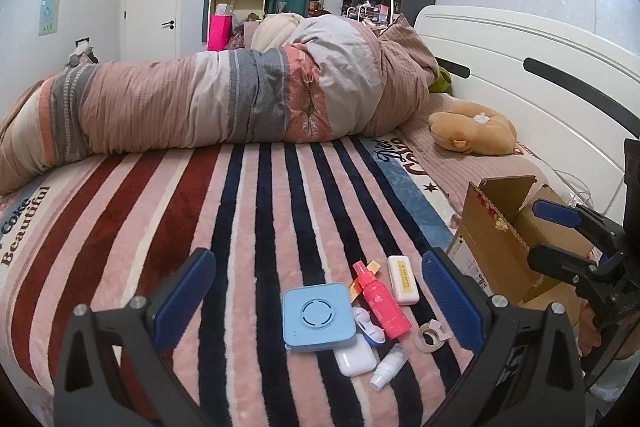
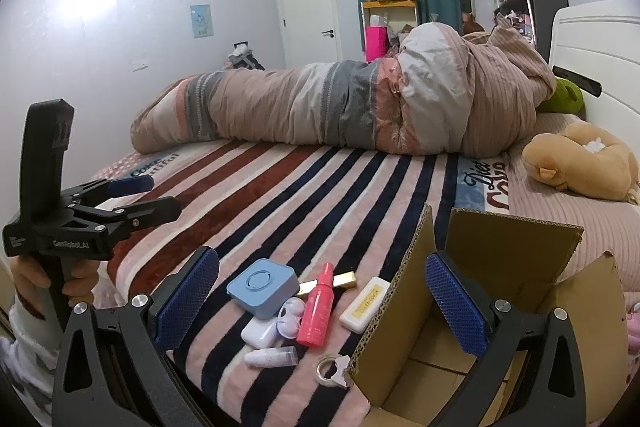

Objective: Organize rigid objects

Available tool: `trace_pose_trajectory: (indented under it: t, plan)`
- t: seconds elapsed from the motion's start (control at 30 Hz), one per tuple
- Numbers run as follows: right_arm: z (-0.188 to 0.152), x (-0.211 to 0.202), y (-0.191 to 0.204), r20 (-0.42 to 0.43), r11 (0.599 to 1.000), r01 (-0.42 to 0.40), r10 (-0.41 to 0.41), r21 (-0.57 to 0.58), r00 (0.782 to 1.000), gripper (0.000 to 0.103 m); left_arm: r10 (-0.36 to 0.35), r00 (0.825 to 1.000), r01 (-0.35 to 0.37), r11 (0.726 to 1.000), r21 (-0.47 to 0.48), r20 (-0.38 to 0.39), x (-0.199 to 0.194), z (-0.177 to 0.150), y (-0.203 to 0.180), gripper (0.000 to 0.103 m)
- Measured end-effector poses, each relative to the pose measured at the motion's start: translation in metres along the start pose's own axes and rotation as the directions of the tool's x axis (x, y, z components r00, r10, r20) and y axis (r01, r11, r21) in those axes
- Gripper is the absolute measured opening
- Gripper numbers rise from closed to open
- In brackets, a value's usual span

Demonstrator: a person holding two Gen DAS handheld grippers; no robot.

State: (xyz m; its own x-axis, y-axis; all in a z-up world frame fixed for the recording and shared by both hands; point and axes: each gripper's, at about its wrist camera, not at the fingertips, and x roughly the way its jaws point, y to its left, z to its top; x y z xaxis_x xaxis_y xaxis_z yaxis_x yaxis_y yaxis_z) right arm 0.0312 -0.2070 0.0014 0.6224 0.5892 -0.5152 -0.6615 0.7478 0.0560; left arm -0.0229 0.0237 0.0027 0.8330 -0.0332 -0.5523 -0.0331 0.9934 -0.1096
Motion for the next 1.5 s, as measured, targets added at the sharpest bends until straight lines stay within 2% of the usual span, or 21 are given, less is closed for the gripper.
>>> trace_pose_trajectory:
  t: [1.5]
  plan:
    - [-0.0027, 0.0042, 0.0034, -0.017, 1.000, -0.015, 0.015, -0.001, 1.000, 0.103, -0.011, 1.000, 0.011, 1.000, -0.005, -0.011, 0.0051, -0.0071, -0.0032, 0.103]
